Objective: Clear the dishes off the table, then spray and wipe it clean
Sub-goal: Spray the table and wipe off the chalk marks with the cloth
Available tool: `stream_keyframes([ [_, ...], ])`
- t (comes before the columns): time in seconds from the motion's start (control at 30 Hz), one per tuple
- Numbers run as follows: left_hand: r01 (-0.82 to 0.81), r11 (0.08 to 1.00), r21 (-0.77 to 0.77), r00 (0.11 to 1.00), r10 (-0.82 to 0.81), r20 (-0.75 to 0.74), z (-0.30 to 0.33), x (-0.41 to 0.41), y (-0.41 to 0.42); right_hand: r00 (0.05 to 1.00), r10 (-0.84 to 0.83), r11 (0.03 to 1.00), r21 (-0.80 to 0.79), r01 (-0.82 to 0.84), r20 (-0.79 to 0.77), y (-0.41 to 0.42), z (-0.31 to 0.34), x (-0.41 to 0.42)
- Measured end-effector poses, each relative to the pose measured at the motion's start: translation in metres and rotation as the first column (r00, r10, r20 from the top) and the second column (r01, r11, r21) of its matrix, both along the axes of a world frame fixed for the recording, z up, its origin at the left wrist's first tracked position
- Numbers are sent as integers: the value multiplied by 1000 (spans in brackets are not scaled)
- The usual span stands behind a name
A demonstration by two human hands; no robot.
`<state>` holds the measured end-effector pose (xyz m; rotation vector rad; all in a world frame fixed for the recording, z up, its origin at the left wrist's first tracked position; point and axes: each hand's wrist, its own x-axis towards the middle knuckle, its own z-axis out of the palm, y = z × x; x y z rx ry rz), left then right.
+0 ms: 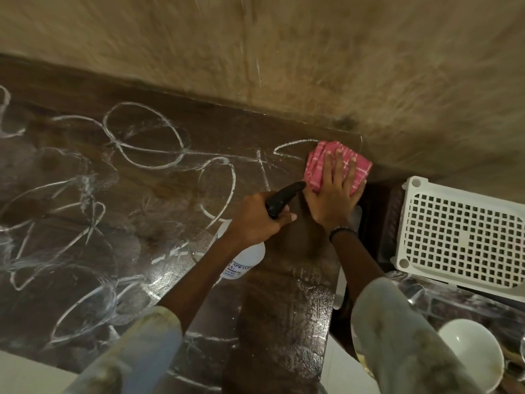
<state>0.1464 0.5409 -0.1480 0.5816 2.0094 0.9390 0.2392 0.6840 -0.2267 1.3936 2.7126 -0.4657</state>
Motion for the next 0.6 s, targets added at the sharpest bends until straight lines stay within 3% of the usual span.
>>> stream_keyframes([
  [0.17,-3,997,71,999,1,40,5,-6,-4,956,292,956,2,-292,-31,-13,1,-4],
  [0.27,9,997,78,984,-22,176,11,-13,-8,912,408,913,52,-405,-42,-19,-4,31],
  [0.4,-62,992,107,953,27,303,11,-28,-16,962,274,960,57,-273,-7,16,-5,43],
  [0.6,-70,992,107,914,20,405,11,-28,-22,998,65,998,7,-65,-9,52,-4,-27],
])
